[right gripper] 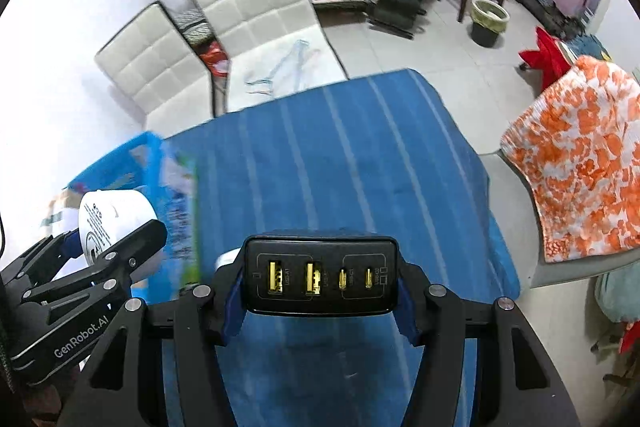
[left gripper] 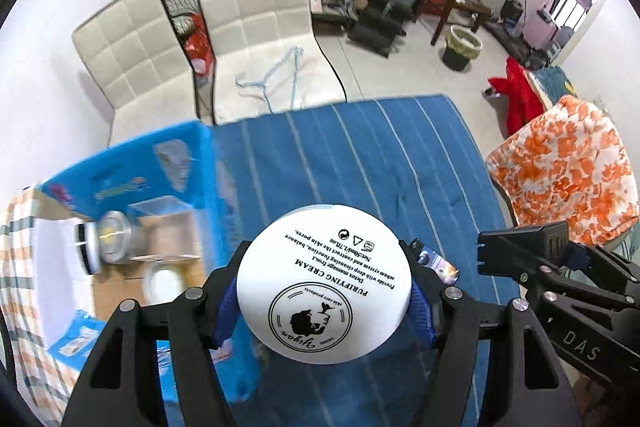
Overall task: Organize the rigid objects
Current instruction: 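Carry the cream jar and charger over the blue box with both tools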
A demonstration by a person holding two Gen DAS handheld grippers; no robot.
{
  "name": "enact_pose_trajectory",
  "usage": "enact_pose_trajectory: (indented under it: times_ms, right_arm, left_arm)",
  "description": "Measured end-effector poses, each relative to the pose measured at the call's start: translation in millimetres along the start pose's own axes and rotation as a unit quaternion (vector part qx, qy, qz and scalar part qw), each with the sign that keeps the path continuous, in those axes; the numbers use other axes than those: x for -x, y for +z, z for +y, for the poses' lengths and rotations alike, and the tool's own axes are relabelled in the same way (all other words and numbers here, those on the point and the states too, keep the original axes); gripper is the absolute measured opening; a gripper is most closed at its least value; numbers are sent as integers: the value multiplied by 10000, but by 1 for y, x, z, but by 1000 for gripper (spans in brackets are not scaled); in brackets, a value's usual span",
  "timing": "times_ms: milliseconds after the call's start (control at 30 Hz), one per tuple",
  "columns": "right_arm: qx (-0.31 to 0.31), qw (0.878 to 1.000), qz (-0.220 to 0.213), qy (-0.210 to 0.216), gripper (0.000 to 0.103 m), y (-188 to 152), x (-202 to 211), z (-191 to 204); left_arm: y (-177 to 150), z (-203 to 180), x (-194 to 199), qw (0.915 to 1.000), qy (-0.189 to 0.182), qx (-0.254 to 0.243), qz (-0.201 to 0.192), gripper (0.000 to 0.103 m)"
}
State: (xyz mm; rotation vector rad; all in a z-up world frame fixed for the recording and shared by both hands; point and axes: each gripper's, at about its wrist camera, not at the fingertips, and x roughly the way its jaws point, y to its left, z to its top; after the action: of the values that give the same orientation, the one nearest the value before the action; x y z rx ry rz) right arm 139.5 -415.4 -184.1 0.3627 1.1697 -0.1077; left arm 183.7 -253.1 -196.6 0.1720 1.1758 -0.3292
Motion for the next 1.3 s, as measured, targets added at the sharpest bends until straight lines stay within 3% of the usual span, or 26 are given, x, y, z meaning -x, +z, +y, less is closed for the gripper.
enact_pose_trajectory:
  times_ms: [267,567,1033,1300]
  right_arm:
    - [319,9989,-150,316,62,-25,33,98]
    - [691,9973,-73,257,62,-52,32,185]
    - [1059,9942,-44,199,62,-60,9,262]
    - [802,9946,386,532,62,-45,-55,285]
  left_arm:
    - [-26,66,59,9991,105,258,-312,66]
    - [-60,155,96,9964,320,641,-456,66]
    - [-93,238,101,9934,488,980,-339,66]
    - [-91,279,69,9920,381,1192,-141,66]
